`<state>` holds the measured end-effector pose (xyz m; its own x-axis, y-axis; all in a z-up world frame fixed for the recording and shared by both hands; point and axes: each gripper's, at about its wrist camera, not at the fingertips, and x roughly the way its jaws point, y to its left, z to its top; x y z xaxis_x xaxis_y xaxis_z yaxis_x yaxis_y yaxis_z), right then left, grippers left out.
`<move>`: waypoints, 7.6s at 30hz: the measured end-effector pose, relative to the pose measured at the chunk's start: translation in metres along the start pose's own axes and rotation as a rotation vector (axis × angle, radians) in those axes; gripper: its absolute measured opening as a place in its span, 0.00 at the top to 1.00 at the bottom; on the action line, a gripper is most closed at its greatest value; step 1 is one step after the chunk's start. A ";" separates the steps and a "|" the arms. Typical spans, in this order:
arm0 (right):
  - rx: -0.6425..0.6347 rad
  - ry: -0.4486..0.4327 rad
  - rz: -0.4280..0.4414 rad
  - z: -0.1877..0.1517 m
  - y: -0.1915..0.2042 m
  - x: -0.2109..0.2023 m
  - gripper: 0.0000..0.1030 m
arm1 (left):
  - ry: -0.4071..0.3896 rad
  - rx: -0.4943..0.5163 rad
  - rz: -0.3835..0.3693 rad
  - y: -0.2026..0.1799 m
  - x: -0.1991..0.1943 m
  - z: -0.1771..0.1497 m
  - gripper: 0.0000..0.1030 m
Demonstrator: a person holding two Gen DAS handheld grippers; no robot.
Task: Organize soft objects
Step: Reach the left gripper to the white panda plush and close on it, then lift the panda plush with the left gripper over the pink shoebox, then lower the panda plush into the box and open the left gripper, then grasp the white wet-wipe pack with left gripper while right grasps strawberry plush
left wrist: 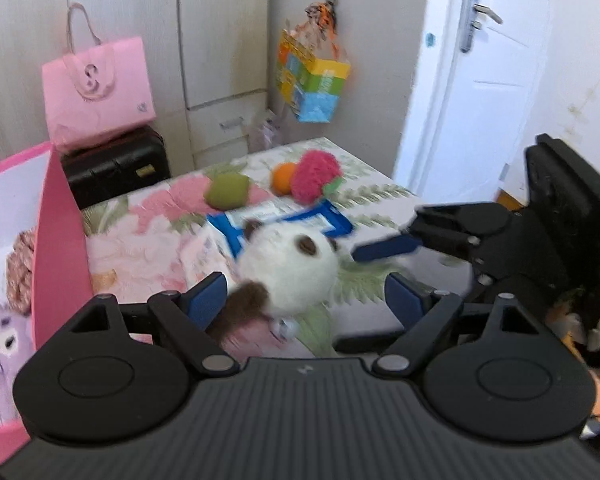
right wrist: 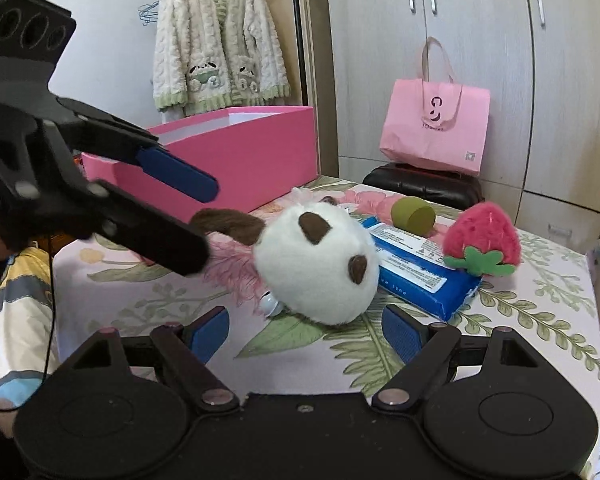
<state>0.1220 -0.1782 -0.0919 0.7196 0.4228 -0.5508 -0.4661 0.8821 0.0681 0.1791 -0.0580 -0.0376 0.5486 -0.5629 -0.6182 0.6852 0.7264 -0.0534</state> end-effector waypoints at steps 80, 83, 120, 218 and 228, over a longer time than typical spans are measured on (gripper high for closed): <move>-0.124 0.192 0.048 0.059 0.200 -0.046 0.24 | 0.167 -0.316 -0.009 0.013 -0.164 -0.066 0.46; -0.181 0.155 0.061 0.073 0.215 -0.046 0.24 | 0.154 -0.320 0.020 0.024 -0.178 -0.062 0.44; -0.187 0.176 0.362 0.213 0.146 0.200 0.22 | -0.010 -0.657 0.286 0.245 -0.101 -0.029 0.40; 0.411 -0.047 -0.228 0.033 -0.118 0.028 0.20 | -0.048 -0.327 0.315 0.033 0.079 0.010 0.26; 0.516 -0.034 -0.192 0.025 -0.125 0.046 0.19 | 0.004 -0.467 0.276 0.052 0.101 -0.004 0.25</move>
<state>0.2267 -0.2635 -0.1050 0.7870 0.2432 -0.5669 -0.0181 0.9277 0.3730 0.2679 -0.0753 -0.1061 0.6754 -0.3257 -0.6616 0.2298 0.9455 -0.2308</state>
